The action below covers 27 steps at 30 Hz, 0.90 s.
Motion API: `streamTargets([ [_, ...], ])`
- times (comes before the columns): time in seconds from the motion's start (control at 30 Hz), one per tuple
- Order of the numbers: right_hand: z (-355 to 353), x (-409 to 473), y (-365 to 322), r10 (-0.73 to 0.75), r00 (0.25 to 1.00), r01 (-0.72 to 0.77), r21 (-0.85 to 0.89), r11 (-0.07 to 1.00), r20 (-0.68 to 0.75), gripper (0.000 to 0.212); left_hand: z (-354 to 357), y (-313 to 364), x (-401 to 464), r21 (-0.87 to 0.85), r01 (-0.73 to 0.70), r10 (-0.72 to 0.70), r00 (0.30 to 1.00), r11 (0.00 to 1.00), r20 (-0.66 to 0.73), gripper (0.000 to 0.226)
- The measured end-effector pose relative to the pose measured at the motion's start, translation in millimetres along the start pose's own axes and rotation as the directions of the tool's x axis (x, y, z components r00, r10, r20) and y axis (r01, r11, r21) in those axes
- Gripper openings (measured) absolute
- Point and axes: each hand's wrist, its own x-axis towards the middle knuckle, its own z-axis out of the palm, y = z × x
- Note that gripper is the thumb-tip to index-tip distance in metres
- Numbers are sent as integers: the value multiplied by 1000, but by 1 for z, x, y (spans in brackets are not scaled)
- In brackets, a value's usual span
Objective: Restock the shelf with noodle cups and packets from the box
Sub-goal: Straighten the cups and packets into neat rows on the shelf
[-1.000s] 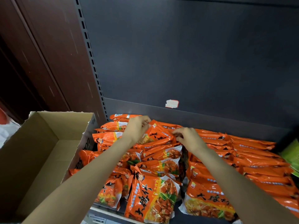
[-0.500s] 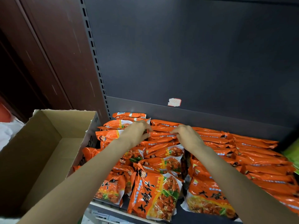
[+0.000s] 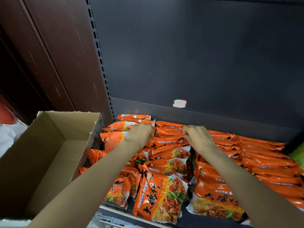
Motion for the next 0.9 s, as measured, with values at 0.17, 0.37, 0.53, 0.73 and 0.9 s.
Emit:
streamTargets([
  [0.17,-1,-13,2,6,999,-7,56,998,33,10,4,8,4,9,-34,35,995,999,-90,23],
  [0.37,-9,-20,7,-47,999,46,146,988,8,18,6,0,-8,-118,-74,56,987,990,-153,32],
  [0.53,-10,-25,6,-81,989,61,163,985,122,20,3,2,-21,-230,-129,149,986,965,71,22],
  [0.73,-13,-30,1,-66,971,34,140,990,232,43,4,10,-21,-30,-147,150,974,989,169,28],
  [0.9,-10,-34,1,-25,983,5,108,994,180,39,4,14,-19,-181,-83,82,997,980,-16,9],
])
